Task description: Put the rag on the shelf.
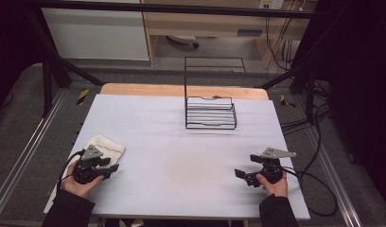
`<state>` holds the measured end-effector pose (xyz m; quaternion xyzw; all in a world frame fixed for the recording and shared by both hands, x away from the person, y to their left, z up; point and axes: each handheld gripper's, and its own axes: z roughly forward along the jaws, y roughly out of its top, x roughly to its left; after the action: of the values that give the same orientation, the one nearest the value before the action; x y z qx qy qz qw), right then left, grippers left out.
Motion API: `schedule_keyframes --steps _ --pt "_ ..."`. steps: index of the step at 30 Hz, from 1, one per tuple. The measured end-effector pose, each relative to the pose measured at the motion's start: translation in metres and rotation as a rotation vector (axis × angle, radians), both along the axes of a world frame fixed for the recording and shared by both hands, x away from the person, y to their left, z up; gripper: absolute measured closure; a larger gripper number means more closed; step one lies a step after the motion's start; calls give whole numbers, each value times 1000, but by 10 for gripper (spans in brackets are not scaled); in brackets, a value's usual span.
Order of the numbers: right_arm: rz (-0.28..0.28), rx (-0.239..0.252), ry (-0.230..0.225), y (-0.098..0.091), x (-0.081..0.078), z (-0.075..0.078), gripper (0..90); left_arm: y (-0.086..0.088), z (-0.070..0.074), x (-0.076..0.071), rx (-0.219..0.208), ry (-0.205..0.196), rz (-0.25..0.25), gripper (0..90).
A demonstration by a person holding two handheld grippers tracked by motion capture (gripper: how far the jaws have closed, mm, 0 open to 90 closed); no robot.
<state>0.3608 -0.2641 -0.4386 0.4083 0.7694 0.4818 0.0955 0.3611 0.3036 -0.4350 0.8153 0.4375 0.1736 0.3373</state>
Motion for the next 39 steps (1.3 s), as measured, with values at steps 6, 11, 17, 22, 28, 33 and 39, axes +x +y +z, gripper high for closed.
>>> schedule_keyframes --steps 6,11,17,22,28,33,39 --pt "0 0 1 0 0 0 5 -1 -3 3 17 6 25 587" --pt "-1 0 -1 0 0 0 5 -1 -5 5 28 9 43 649" --pt "-2 1 3 0 0 0 5 -3 -6 6 47 0 74 736" --pt "-2 1 1 0 0 0 5 -5 -6 7 53 9 83 761" --pt "-2 1 2 0 0 0 4 -9 -5 8 82 12 94 814" --pt "-2 1 3 0 0 0 5 -4 -5 10 38 26 102 844" --pt "-1 2 3 0 0 0 5 0 -5 11 -4 34 105 863"
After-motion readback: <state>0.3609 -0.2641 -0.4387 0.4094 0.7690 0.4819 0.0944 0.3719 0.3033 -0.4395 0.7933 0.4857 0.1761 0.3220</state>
